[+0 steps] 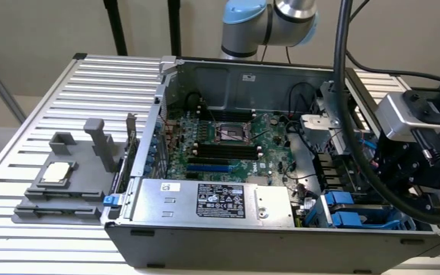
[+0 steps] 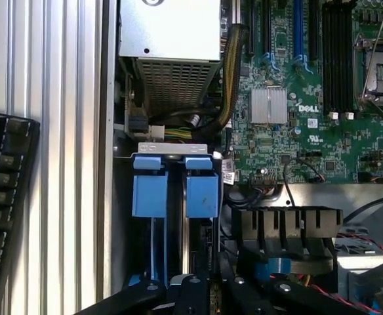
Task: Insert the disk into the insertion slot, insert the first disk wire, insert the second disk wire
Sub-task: 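Insert the first disk wire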
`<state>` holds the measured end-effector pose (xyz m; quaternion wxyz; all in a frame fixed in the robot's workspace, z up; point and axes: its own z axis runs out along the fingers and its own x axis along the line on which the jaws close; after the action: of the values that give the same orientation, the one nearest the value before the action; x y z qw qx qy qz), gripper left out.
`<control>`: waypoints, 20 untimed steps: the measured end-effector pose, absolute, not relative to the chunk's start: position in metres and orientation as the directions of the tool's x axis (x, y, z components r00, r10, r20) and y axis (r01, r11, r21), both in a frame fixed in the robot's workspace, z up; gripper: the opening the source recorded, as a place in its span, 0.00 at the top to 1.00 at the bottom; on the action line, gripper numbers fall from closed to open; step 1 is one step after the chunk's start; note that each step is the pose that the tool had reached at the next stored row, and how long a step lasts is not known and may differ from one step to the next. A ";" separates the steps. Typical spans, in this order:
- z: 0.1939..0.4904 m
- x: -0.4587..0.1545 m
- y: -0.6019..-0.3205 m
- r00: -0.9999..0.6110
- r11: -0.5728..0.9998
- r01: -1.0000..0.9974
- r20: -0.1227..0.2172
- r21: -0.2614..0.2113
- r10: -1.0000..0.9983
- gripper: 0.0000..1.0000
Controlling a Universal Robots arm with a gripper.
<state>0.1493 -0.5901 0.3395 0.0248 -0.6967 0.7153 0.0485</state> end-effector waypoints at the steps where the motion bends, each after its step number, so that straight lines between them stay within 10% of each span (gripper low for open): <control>1: 0.339 0.149 -0.590 -0.034 0.030 -0.999 -0.103 0.035 -0.994 0.84; 20: 0.339 0.144 -0.589 -0.069 0.066 -0.997 -0.092 0.034 -0.993 0.84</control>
<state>0.1438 -0.5891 0.3394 0.0218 -0.6818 0.7299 0.0440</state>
